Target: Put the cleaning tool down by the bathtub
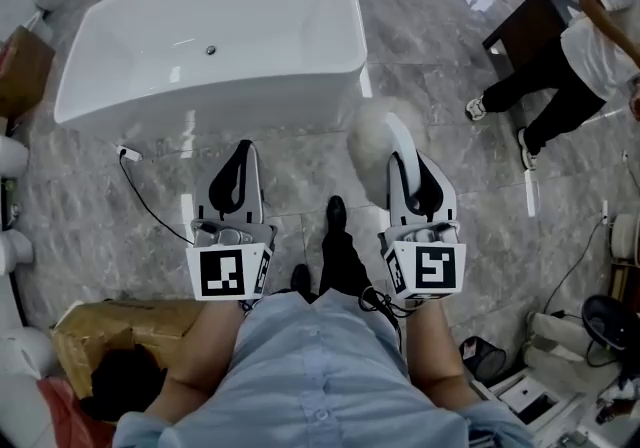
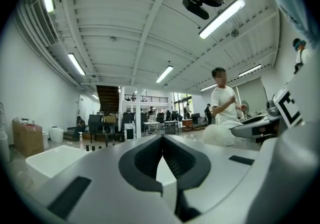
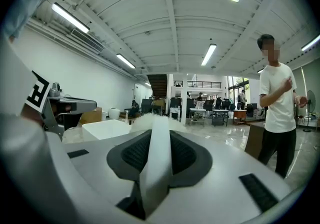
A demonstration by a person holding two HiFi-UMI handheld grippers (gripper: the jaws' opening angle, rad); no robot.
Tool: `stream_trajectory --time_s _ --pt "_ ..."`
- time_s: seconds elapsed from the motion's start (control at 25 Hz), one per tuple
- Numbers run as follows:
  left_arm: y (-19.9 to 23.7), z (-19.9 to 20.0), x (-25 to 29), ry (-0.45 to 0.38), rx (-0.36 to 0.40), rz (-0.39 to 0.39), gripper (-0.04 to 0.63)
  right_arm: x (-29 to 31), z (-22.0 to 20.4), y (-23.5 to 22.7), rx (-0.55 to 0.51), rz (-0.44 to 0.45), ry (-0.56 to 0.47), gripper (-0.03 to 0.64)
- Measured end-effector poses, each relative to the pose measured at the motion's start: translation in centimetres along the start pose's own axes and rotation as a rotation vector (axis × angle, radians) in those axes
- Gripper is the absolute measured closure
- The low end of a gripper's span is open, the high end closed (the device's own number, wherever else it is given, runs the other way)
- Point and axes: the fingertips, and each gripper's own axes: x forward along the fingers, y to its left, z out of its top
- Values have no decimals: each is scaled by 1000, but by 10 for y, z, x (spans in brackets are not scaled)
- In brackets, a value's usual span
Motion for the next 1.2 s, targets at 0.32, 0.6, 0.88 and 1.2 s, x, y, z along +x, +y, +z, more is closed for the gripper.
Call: stream_trajectory --time_s 0.32,0.6,0.88,1.2 --pt "10 5 108 36 41 94 580 108 15 -63 19 106 -4 515" --pt "27 34 160 12 74 184 578 170 47 -87 16 188 -46 515" --pt "51 49 167 -23 90 245 580 200 66 -72 -6 247 -83 515" --pt "79 59 157 -55 110 271 580 209 90 -51 -26 252 -131 515"
